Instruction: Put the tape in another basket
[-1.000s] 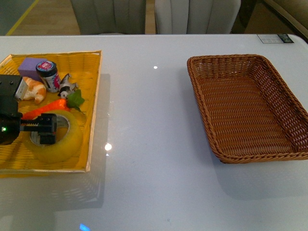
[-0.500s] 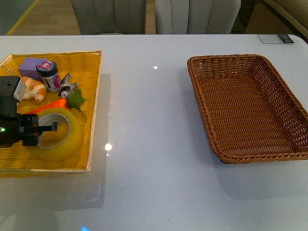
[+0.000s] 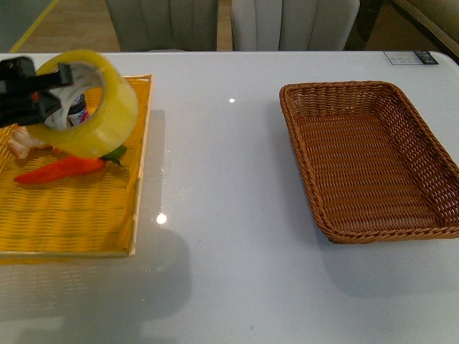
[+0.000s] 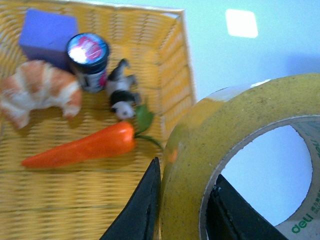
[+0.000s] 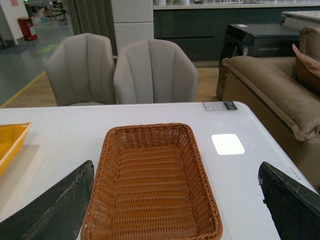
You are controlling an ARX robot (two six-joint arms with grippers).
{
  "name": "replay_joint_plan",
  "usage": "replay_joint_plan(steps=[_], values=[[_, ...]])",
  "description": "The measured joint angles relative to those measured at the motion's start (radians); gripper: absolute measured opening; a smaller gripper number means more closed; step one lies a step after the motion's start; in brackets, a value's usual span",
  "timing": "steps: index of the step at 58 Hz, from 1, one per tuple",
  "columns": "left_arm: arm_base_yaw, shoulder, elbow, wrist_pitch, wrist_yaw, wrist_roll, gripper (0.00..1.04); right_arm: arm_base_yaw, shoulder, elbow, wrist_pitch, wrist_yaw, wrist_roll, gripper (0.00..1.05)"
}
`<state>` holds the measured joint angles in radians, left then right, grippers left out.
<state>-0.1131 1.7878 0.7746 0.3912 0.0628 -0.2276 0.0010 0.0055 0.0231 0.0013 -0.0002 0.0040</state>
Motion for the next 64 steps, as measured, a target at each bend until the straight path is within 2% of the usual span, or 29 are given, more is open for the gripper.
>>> replay_joint_plan(steps=[12, 22, 34, 40, 42, 48, 60, 64], values=[[-0.265, -0.079, 0.105, -0.081, -0.038, -0.116, 0.16, 0.0, 0.0, 0.0, 0.0, 0.0, 0.0, 0.96], [-0.419, -0.079, 0.146, -0.115, -0.061, -0.173, 0.16, 0.0, 0.0, 0.0, 0.0, 0.0, 0.0, 0.96], [-0.496, -0.078, 0.162, -0.129, -0.066, -0.216, 0.16, 0.001, 0.01, 0.005, -0.015, 0.005, 0.014, 0.96], [-0.5, -0.076, 0.162, -0.13, -0.077, -0.225, 0.16, 0.024, 0.211, 0.13, -0.288, -0.005, 0.174, 0.96], [-0.501, -0.075, 0.162, -0.131, -0.076, -0.227, 0.16, 0.037, 0.292, 0.159, -0.306, -0.027, 0.223, 0.96], [-0.504, -0.072, 0.162, -0.137, -0.077, -0.231, 0.16, 0.059, 0.485, 0.216, -0.183, -0.11, 0.327, 0.96], [-0.507, -0.07, 0.162, -0.149, -0.079, -0.232, 0.16, 0.122, 0.811, 0.278, 0.246, -0.274, 0.525, 0.96], [-0.507, -0.069, 0.162, -0.15, -0.079, -0.232, 0.16, 0.149, 0.911, 0.282, 0.375, -0.291, 0.578, 0.96]])
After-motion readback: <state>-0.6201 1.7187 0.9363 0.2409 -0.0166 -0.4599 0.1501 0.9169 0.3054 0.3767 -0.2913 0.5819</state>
